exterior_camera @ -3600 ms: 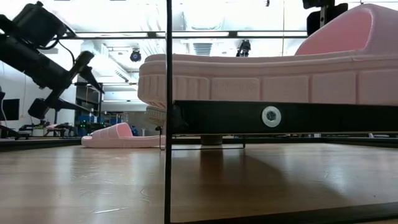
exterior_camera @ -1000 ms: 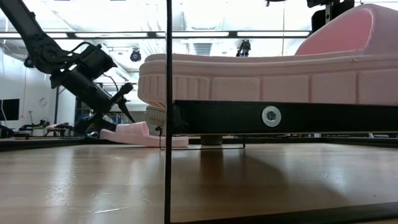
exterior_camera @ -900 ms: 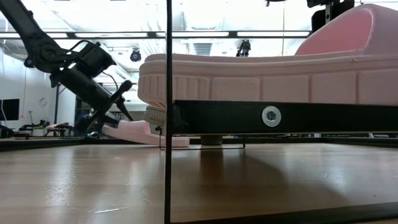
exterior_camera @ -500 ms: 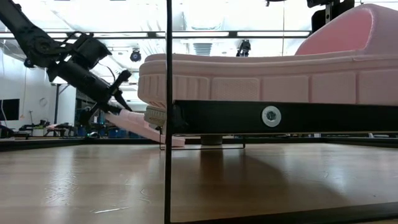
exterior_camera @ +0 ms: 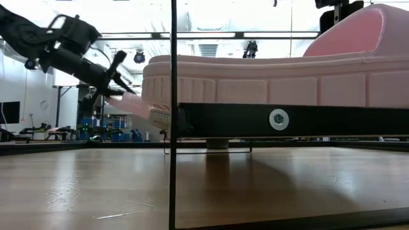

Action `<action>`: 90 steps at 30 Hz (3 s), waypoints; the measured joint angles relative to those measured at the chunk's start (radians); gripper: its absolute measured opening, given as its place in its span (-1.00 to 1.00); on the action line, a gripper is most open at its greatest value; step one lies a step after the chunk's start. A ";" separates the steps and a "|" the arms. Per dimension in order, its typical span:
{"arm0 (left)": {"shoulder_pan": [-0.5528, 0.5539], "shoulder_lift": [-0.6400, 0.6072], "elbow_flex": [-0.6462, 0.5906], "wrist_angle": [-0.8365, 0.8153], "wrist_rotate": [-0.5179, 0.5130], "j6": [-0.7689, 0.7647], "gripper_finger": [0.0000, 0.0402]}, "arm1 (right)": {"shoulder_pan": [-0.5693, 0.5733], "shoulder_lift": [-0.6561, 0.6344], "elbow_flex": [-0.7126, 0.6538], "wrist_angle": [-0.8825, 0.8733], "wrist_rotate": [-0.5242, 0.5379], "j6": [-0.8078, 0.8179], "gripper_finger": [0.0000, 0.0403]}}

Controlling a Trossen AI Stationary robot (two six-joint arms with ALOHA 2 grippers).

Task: Pick and place slides into the shelf
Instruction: Put the pink slide on the shelf

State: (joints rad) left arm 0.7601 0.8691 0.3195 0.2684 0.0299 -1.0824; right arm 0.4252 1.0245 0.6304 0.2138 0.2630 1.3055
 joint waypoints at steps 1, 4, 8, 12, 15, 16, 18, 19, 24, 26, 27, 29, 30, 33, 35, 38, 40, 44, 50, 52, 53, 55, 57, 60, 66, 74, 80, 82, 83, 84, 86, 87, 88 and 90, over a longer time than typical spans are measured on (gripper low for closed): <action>0.000 -0.021 0.000 -0.002 0.001 0.000 -1.00 | -0.001 0.000 0.000 0.000 0.000 -0.005 -0.30; 0.000 -0.079 0.000 -0.003 0.002 0.000 -1.00 | -0.007 0.000 0.000 -0.002 0.000 -0.009 -0.30; 0.000 -0.152 0.003 -0.013 0.012 -0.002 -1.00 | -0.009 -0.002 0.000 -0.020 0.000 -0.018 -0.30; 0.000 -0.210 0.007 -0.026 0.057 -0.002 -1.00 | -0.014 -0.003 0.000 -0.055 0.000 -0.003 -0.30; 0.000 -0.247 0.013 -0.026 0.122 -0.003 -1.00 | -0.017 -0.003 0.000 -0.062 -0.001 -0.001 -0.30; 0.000 -0.257 0.017 -0.025 0.147 -0.003 -1.00 | -0.020 -0.003 0.000 -0.062 -0.005 -0.001 -0.30; 0.000 -0.276 0.023 -0.025 0.195 -0.006 -1.00 | -0.026 -0.003 0.000 -0.061 -0.008 -0.001 -0.30; 0.000 -0.283 0.027 -0.025 0.225 -0.008 -1.00 | -0.029 -0.005 0.000 -0.061 -0.008 -0.001 -0.30; 0.000 -0.301 0.055 -0.023 0.420 -0.009 -1.00 | -0.041 -0.018 0.000 -0.066 -0.028 -0.001 -0.30; 0.000 -0.300 0.060 -0.024 0.527 -0.009 -1.00 | -0.045 -0.024 0.000 -0.070 -0.040 -0.001 -0.30; 0.000 -0.298 0.060 -0.025 0.574 -0.011 -1.00 | -0.047 -0.025 0.000 -0.069 -0.044 -0.001 -0.30; -0.004 -0.293 0.061 -0.025 0.654 -0.035 -1.00 | -0.049 -0.028 0.000 -0.070 -0.061 0.003 -0.30; -0.005 -0.289 0.061 -0.024 0.690 -0.038 -1.00 | -0.049 -0.028 0.000 -0.069 -0.063 0.003 -0.30; -0.009 -0.278 0.061 -0.024 0.784 -0.058 -1.00 | -0.049 -0.027 0.000 -0.070 -0.073 0.006 -0.30; -0.013 -0.274 0.061 -0.020 0.840 -0.071 -1.00 | -0.049 -0.027 0.000 -0.071 -0.091 0.017 -0.30; -0.032 -0.267 0.062 0.002 0.888 -0.101 -1.00 | -0.050 -0.027 0.000 -0.072 -0.106 0.031 -0.30; -0.055 -0.256 0.068 0.013 0.912 -0.110 -1.00 | -0.049 -0.027 0.000 -0.072 -0.106 0.031 -0.30; -0.127 -0.201 0.107 0.017 0.962 -0.112 -1.00 | -0.054 -0.027 0.000 -0.071 -0.108 0.046 -0.30; -0.275 -0.061 0.207 0.017 0.965 -0.056 -1.00 | -0.072 -0.027 0.000 -0.067 -0.109 0.056 -0.30; -0.324 -0.003 0.248 0.011 0.970 -0.018 -1.00 | -0.073 -0.027 0.000 -0.067 -0.109 0.056 -0.30; -0.347 0.024 0.270 0.012 0.973 -0.002 -1.00 | -0.073 -0.027 0.000 -0.067 -0.109 0.056 -0.30; -0.383 0.074 0.314 0.017 0.978 0.018 -1.00 | -0.075 -0.026 0.000 -0.067 -0.109 0.055 -0.30; -0.411 0.124 0.356 0.018 0.986 0.026 -1.00 | -0.075 -0.026 0.000 -0.066 -0.109 0.055 -0.29; -0.457 0.199 0.412 0.018 0.985 0.054 -1.00 | -0.076 -0.025 0.000 -0.065 -0.108 0.055 -0.26; -0.540 0.352 0.503 0.014 0.991 0.097 -1.00 | -0.079 -0.009 0.000 -0.059 -0.106 0.046 -0.16; -0.623 0.518 0.608 0.097 0.990 0.094 -1.00 | -0.085 0.001 0.000 -0.034 -0.104 0.044 -0.07; -0.662 0.621 0.708 0.116 0.988 0.094 -1.00 | -0.085 0.000 0.000 -0.012 -0.093 0.032 -0.06; -0.672 0.651 0.739 0.116 0.988 0.094 -1.00 | -0.086 0.000 0.000 -0.016 -0.086 0.028 -0.06; -0.677 0.663 0.753 0.117 0.987 0.094 -1.00 | -0.086 0.000 0.000 -0.015 -0.086 0.028 -0.06; -0.683 0.675 0.767 0.117 0.987 0.094 -1.00 | -0.086 0.000 0.000 -0.014 -0.086 0.028 -0.06; -0.693 0.701 0.794 0.118 0.989 0.094 -1.00 | -0.086 0.005 0.000 -0.013 -0.086 0.026 -0.06; -0.698 0.712 0.804 0.118 0.992 0.094 -1.00 | -0.086 0.011 0.000 -0.009 -0.086 0.026 -0.06; -0.703 0.721 0.814 0.117 0.992 0.094 -1.00 | -0.086 0.017 0.000 -0.009 -0.086 0.026 -0.06; -0.712 0.741 0.832 0.117 0.998 0.094 -1.00 | -0.086 0.038 0.000 0.019 -0.086 0.029 -0.06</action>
State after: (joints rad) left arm 0.0482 1.6098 1.1513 0.3855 1.0280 -0.9880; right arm 0.3393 1.0623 0.6304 0.2328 0.1768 1.3349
